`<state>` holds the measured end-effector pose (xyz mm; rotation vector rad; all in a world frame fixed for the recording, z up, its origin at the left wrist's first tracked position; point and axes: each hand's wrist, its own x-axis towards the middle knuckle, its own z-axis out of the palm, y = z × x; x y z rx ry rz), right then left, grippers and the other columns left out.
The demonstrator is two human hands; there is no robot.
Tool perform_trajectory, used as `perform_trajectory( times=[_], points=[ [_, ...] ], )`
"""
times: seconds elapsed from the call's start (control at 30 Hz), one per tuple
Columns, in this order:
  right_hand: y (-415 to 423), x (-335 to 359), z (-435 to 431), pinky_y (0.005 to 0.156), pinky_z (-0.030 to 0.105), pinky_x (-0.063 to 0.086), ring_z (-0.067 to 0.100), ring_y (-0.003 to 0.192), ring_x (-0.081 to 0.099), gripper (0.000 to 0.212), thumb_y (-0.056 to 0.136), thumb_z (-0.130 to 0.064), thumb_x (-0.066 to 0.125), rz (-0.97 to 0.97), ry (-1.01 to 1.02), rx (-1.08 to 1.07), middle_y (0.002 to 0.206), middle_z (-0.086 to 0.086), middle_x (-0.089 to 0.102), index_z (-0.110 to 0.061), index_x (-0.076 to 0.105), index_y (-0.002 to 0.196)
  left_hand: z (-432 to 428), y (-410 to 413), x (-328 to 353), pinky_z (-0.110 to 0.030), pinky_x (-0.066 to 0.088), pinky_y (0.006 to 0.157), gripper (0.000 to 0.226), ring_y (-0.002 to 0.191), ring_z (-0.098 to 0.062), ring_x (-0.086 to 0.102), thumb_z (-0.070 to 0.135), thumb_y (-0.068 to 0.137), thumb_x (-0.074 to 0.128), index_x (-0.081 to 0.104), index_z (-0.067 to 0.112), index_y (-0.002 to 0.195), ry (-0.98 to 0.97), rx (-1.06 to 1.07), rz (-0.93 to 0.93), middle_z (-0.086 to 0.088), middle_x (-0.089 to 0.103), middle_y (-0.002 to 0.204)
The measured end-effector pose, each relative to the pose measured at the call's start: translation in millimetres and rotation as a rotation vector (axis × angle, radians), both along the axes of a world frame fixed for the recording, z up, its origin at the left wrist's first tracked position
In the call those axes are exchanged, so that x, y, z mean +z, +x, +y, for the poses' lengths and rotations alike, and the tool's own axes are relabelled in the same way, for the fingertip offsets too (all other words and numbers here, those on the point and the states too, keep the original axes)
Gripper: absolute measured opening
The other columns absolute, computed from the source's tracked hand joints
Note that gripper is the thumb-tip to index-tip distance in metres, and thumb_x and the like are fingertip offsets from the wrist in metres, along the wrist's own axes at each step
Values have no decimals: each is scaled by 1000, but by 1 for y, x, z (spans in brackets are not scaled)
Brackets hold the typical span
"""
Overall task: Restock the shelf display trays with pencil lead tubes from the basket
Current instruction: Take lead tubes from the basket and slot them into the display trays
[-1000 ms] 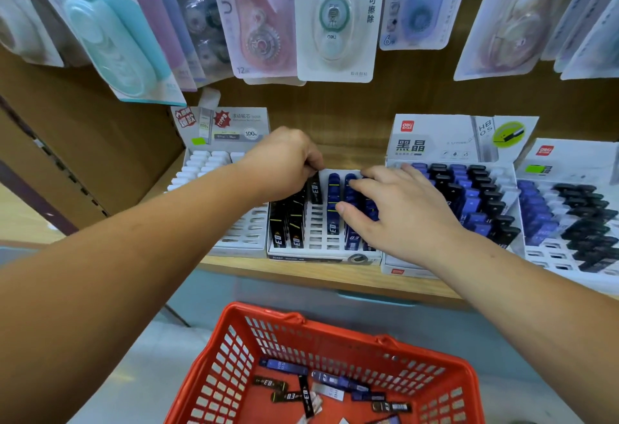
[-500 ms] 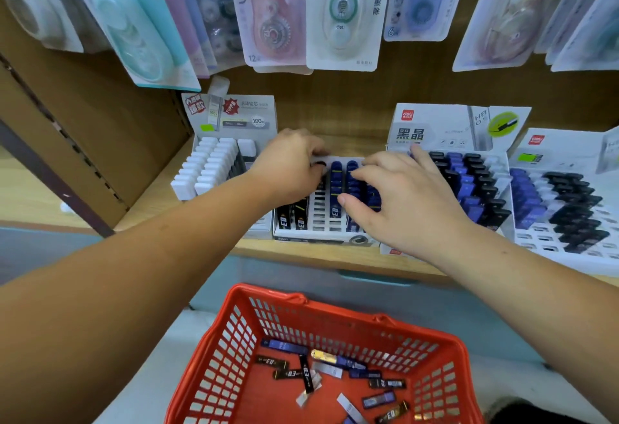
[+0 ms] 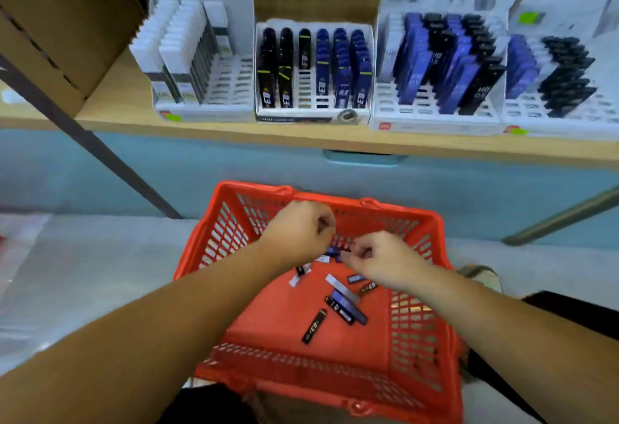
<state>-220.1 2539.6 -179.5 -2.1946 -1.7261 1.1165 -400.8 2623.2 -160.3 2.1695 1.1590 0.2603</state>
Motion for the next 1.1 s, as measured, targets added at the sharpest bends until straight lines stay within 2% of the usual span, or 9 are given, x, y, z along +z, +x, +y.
perform_trajectory(
  times=[0.07,0.2,0.33,0.43,0.6,0.67,0.83,1.0,1.1],
  points=[
    [0,-47,-19,70,45,50,25,68,64,41,93,-41,67,77,-20,-163,67,11,66,-5,68,73,-16,2,-48,-34,57,73,10,82,-22,74,18,84,67,77,18,83,-155,55,94,-1,78,81],
    [-7,-100,-49,56,34,38,5,48,44,54,102,-35,60,166,-50,-357,44,-8,46,-14,49,53,-53,1,-134,-27,52,69,7,84,-22,72,20,83,75,76,14,80,-413,121,273,-6,77,86],
    [-8,-138,-58,55,33,33,22,65,55,50,102,-36,59,152,-144,-446,54,-3,50,-15,49,58,-79,-2,-187,-28,52,66,27,81,-17,67,38,74,86,66,21,83,-543,167,424,1,70,86],
    [-10,-154,-60,52,29,35,14,61,56,43,102,-39,59,128,-204,-478,62,-4,59,-15,56,67,-82,-4,-204,-25,44,64,28,86,-21,66,38,83,78,64,21,100,-481,87,527,0,69,97],
    [-17,-179,-51,76,35,56,20,86,69,17,89,-40,76,135,-207,-495,87,-4,74,-25,69,85,-62,-5,-212,-27,42,66,26,89,-23,68,43,85,74,66,20,96,-479,141,443,-2,71,95],
    [-22,-181,-51,79,34,55,20,93,67,32,75,-49,84,40,-251,-372,99,-7,71,-29,68,95,-57,-9,-210,-26,40,63,27,84,-22,68,46,89,67,65,20,91,-449,194,405,-1,70,89],
    [-29,-188,-49,85,39,52,27,112,56,69,61,-49,94,-180,-168,-192,125,-2,49,-25,54,113,-45,-29,-190,-26,42,70,17,90,-26,63,15,98,61,56,8,113,-481,422,208,-7,64,98],
    [-26,-191,-26,87,40,52,36,106,62,48,77,-26,85,-86,-78,-332,127,9,53,-17,58,116,-23,-45,-182,-28,40,86,37,109,-22,60,15,98,63,49,9,131,-450,618,103,-2,60,114],
    [-26,-195,-16,83,34,50,33,99,66,33,79,-18,81,15,-62,-507,110,8,62,-18,63,106,-6,-61,-191,-41,48,103,59,120,-25,61,8,91,66,41,16,143,-376,634,243,-5,60,127]
  ],
)
